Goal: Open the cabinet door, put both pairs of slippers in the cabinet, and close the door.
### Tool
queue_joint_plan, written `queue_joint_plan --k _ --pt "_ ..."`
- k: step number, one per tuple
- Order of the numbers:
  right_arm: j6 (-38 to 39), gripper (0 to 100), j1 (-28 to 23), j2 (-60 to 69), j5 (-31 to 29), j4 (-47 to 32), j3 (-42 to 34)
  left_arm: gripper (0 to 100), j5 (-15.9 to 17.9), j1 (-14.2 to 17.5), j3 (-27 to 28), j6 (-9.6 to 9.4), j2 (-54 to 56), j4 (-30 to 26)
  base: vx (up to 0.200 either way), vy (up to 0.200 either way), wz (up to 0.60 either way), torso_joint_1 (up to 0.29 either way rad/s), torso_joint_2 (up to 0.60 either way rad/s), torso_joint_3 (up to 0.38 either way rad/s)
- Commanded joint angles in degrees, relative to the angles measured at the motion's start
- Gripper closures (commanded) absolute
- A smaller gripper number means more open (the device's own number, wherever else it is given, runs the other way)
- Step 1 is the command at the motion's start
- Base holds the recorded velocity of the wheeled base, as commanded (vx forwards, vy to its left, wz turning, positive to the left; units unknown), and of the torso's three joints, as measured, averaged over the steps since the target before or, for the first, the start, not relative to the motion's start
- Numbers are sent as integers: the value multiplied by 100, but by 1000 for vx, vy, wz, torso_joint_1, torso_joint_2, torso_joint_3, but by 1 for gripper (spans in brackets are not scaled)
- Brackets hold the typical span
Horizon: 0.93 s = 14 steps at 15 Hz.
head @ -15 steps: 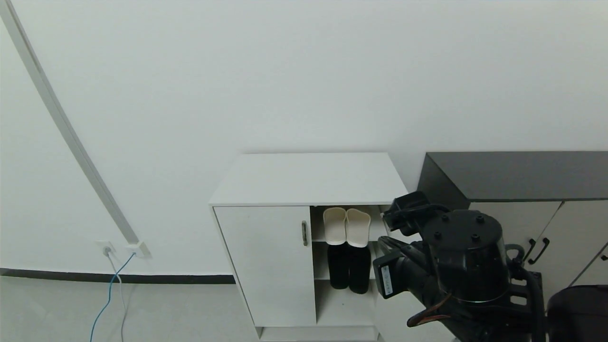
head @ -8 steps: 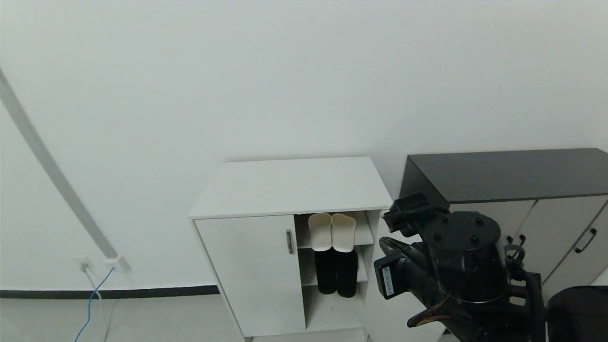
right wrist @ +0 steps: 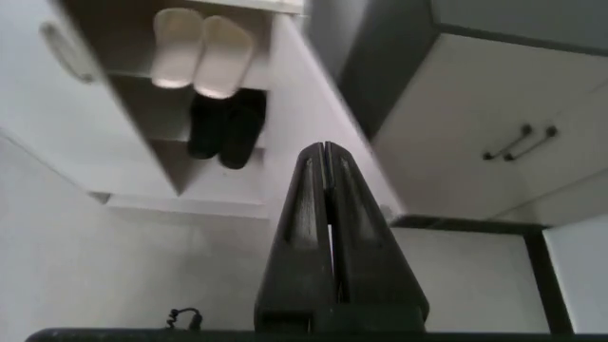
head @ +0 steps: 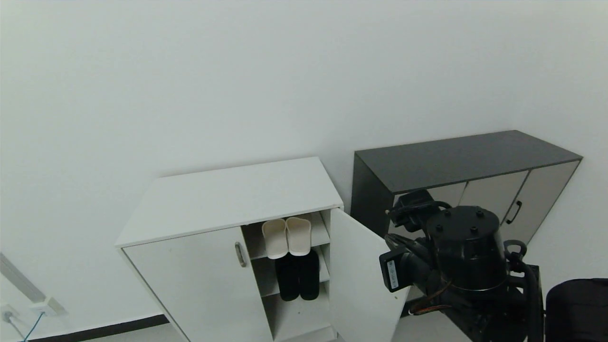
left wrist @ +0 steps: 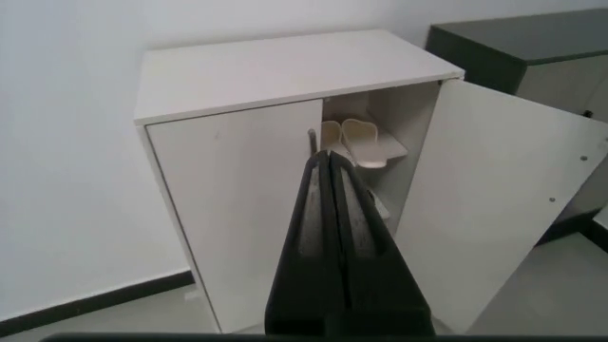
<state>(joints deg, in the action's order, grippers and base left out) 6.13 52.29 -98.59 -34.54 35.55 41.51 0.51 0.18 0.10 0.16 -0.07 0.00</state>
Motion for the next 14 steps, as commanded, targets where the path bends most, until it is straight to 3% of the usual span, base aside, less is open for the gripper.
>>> queue_joint_plan --k 1,7,14 --pt "2 100 -43 -20 8 -4 6 100 2 -9 -1 2 -1 0 -200 0 0 7 2 -2" --pt "2 100 -746 -398 281 -4 270 100 -7 -9 -1 2 -1 9 0 0 0 0 0 0" --pt "310 100 -2337 -1629 1151 -13 1193 100 -7 -9 -1 11 -1 0 0 0 0 0 0 0"
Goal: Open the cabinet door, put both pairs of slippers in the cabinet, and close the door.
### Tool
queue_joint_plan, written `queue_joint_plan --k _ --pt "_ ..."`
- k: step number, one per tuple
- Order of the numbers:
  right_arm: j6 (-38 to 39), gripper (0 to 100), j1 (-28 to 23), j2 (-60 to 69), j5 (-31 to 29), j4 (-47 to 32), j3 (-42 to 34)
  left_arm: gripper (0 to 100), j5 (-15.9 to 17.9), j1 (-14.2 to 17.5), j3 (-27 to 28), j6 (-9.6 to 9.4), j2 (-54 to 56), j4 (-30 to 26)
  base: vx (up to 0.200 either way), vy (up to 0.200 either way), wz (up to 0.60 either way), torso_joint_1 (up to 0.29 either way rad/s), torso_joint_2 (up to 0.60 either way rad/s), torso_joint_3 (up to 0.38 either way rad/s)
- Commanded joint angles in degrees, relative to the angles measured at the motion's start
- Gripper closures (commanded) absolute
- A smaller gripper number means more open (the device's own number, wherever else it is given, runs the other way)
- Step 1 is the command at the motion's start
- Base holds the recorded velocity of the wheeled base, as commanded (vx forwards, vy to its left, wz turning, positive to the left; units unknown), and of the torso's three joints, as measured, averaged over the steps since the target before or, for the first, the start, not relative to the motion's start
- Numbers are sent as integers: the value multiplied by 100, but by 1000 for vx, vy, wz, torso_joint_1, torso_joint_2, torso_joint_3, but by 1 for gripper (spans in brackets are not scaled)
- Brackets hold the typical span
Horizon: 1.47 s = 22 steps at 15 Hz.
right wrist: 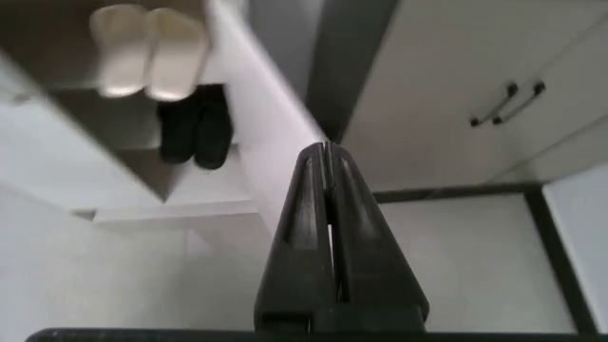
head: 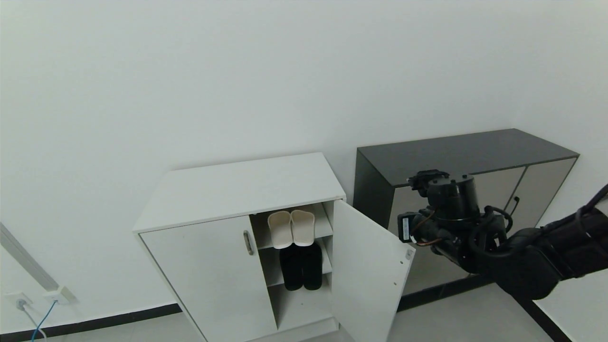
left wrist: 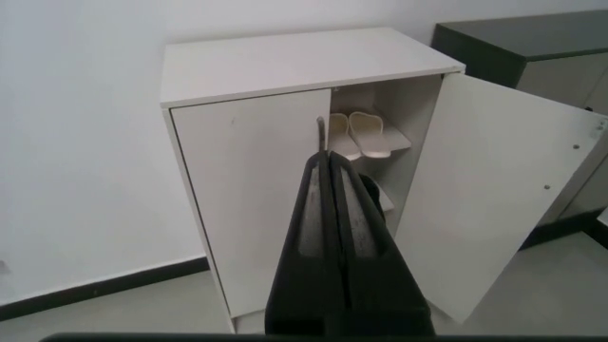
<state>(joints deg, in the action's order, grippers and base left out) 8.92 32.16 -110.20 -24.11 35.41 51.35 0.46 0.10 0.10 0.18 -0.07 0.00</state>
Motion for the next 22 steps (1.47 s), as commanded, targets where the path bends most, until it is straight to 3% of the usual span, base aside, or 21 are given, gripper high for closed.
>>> queue_joint_plan --k 1,5,13,22 --pt "39 100 -447 -625 161 9 288 100 -2 -1 -1 8 7 9 0 0 0 0 0 0" --pt "136 100 -764 -1197 363 264 482 100 -2 -1 -1 17 -1 9 0 0 0 0 0 0" --pt "145 100 -755 -1539 372 273 499 100 -2 -1 -1 17 -1 9 0 0 0 0 0 0" --pt "233 100 -87 -1460 363 273 191 100 -2 8 -1 26 -1 9 0 0 0 0 0 0"
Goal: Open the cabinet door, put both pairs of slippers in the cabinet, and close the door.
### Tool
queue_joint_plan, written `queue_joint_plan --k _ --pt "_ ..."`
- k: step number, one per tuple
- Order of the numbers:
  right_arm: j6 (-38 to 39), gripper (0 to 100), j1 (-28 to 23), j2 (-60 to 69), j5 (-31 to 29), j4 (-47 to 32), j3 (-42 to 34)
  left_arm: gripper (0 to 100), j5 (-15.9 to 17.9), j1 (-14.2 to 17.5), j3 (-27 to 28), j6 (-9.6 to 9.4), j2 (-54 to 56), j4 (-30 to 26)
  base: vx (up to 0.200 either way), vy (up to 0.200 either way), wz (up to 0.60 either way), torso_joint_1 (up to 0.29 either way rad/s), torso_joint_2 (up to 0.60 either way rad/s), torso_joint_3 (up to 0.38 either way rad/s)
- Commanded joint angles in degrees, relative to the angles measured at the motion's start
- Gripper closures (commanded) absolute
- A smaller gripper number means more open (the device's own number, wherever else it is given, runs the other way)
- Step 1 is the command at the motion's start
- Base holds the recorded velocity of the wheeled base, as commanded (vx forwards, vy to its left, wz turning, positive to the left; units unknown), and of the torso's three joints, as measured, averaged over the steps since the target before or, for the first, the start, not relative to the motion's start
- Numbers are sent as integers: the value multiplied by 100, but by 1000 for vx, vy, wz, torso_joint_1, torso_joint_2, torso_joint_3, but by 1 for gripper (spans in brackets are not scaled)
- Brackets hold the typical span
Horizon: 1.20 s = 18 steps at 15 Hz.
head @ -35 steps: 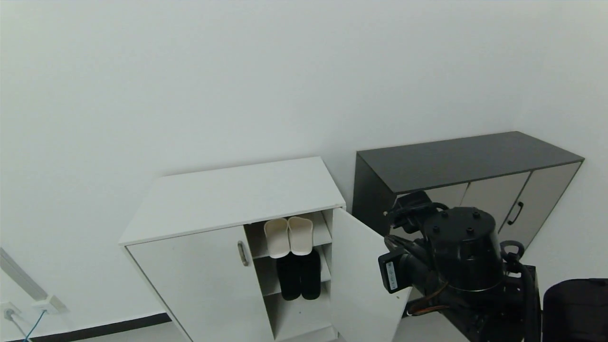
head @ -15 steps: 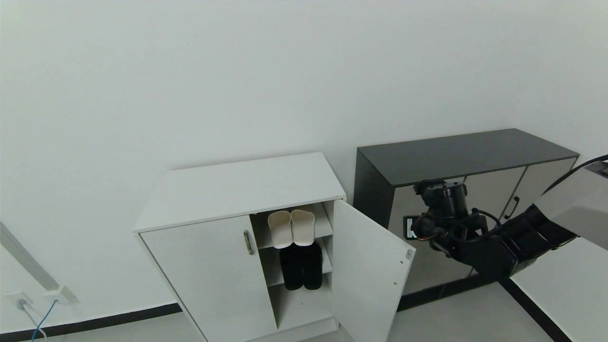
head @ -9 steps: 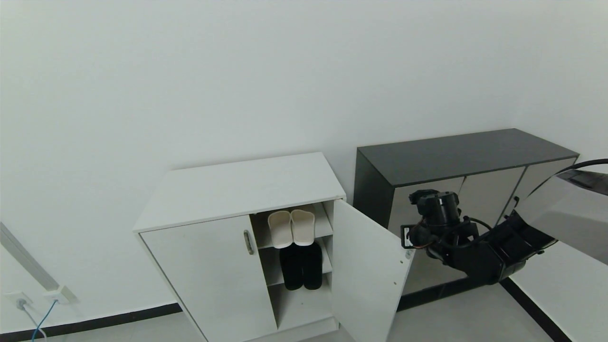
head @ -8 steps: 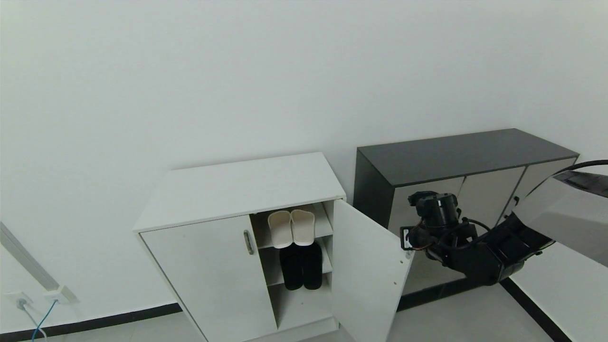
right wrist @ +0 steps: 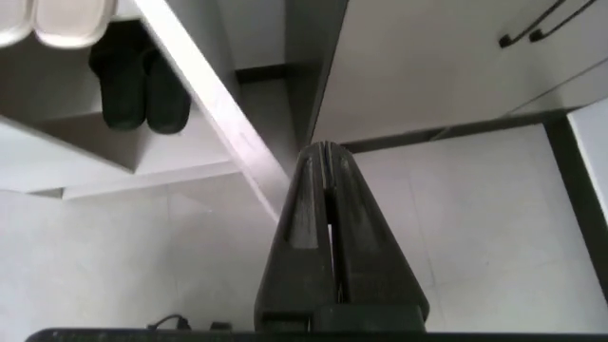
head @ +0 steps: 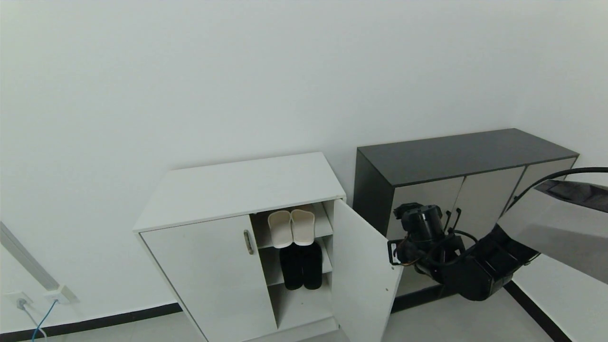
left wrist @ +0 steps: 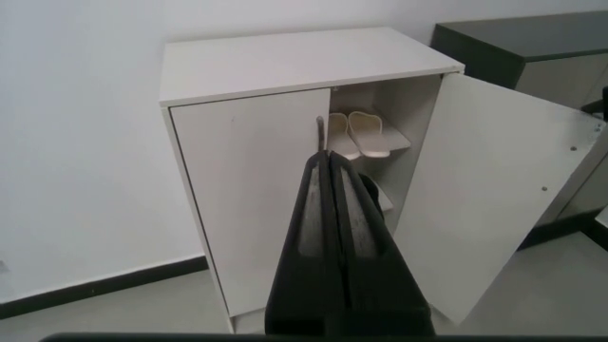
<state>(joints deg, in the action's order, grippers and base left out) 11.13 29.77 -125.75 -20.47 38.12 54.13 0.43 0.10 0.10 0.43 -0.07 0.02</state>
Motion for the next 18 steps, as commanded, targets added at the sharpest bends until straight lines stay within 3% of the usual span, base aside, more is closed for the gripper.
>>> queue_joint_plan --k 1,7,9,18 --pt "21 100 275 156 -1 2 -157 100 1 -1 -1 1 -1 6 0 0 0 0 0 0" --pt "320 100 1154 542 25 -6 -491 100 -8 -1 -1 1 -1 6 0 0 0 0 0 0" --pt "504 100 1330 797 298 -6 -623 100 -8 8 -1 1 -1 -2 0 0 0 0 0 0" --pt "179 100 1382 1193 386 64 -965 100 -8 -1 -1 10 -1 6 0 0 0 0 0 0"
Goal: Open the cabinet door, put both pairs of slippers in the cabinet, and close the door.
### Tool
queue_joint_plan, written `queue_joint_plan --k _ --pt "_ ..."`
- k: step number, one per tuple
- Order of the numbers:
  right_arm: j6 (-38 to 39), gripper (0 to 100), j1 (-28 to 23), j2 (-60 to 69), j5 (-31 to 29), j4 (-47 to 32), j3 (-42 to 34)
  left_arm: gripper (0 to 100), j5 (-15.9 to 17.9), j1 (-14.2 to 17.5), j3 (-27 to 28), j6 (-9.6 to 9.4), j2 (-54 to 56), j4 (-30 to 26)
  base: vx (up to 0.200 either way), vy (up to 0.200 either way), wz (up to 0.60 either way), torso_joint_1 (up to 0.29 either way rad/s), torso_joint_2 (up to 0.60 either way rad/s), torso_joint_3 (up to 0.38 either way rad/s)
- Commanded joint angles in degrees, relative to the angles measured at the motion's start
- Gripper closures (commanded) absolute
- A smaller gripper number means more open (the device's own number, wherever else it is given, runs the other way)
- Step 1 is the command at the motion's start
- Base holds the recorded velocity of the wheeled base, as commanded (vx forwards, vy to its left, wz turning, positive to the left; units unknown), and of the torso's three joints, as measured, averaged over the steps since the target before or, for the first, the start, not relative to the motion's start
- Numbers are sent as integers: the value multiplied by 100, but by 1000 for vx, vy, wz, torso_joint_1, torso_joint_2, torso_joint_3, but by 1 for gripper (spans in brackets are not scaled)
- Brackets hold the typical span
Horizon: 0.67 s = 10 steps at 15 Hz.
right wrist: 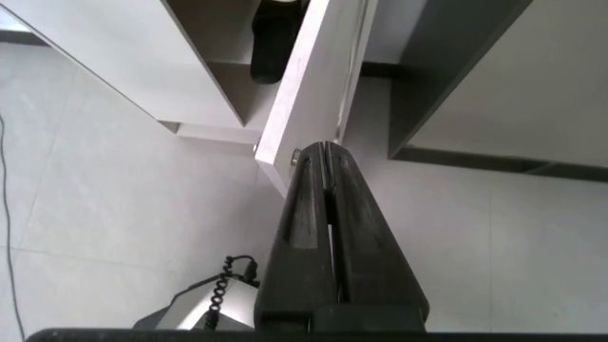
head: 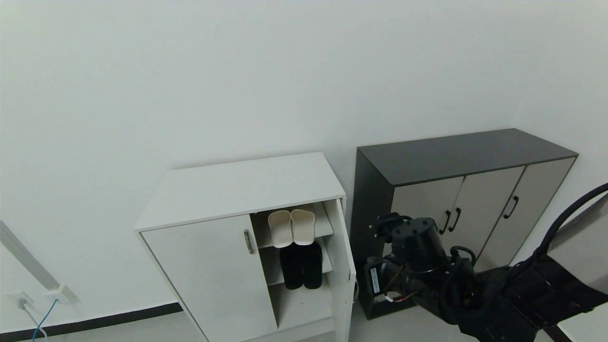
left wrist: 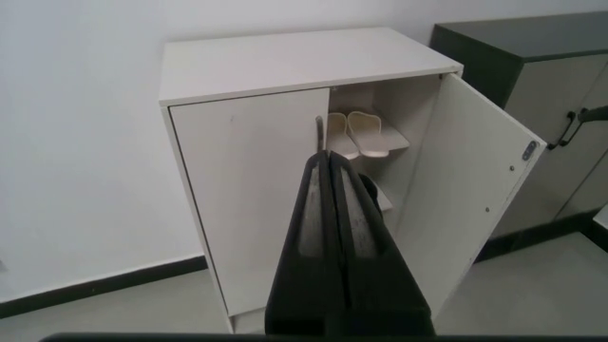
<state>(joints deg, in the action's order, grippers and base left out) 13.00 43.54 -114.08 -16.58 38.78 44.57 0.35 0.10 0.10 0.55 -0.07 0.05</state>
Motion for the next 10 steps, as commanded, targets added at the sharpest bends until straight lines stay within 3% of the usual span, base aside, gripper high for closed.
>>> queue_joint_plan --k 1,4,10 --pt "-51 100 14 -9 -3 7 -18 100 0 -1 -1 7 -1 4 0 0 0 0 0 0" --pt "-51 100 -39 -53 6 51 -18 100 0 -1 -1 7 -1 4 0 0 600 2 5 4" --pt "-262 100 -355 -238 -30 227 -10 100 0 8 -1 7 -1 4 0 0 0 0 0 0"
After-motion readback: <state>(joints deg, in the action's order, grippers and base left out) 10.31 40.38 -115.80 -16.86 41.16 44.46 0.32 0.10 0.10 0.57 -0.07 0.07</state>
